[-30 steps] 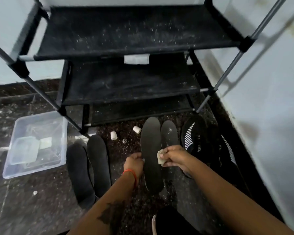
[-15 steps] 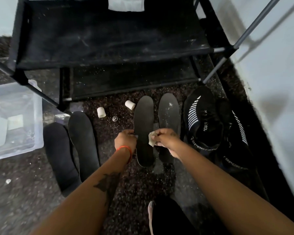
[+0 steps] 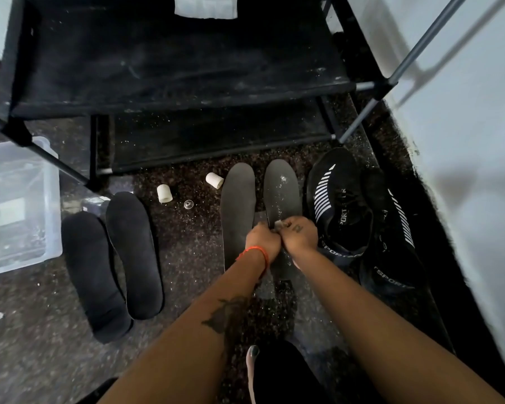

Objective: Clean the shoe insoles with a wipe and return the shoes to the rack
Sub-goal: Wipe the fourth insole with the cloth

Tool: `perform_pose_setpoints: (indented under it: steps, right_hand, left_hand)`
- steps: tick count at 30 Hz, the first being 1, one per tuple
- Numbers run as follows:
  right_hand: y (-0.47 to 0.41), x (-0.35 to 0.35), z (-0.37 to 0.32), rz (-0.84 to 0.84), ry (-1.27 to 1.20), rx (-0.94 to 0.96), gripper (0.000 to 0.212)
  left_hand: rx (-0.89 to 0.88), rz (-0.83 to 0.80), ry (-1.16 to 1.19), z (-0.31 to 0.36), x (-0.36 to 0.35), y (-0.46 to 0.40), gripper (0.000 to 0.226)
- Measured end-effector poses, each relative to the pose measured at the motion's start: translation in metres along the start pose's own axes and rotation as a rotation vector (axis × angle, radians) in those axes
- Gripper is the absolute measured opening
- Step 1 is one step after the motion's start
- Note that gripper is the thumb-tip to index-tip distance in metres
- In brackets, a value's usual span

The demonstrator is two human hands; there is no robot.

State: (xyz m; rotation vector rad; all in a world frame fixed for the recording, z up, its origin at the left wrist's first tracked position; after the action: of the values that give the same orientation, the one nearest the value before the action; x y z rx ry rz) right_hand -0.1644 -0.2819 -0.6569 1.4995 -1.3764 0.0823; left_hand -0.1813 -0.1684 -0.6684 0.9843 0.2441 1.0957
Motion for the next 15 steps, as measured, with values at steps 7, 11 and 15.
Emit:
perform_pose_setpoints:
  steps: [7,11,15]
  right_hand:
    - [0.02,0.002,0.01,0.018,-0.198,-0.114,0.026]
    - [0.05,0.039,-0.004,0.009,-0.301,-0.118,0.021]
    - [0.073,0.077,-0.022,-0.049,-0.449,-0.084,0.021]
  left_hand:
    - [0.064,-0.027,0.298,-0.017,0.007,-0.004,0.028]
    - [0.055,-0.026,0.487,0.001,0.026,0.035,0.033]
    - [-0.02,-0.089,0.588,0.041,0.044,0.08,0.027]
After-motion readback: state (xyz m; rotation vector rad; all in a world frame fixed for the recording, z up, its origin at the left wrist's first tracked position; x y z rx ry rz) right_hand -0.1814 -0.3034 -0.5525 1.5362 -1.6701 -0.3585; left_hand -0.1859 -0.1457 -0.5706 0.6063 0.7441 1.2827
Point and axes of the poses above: each hand's wrist, its own y-axis away from the middle knuckle, its own x-axis out of the back of the hand, z = x × y, the point moved 10 cm from there along -y, towards the middle knuckle, and after that the axes turned 9 degrees about -z, right-handed, at the moved point
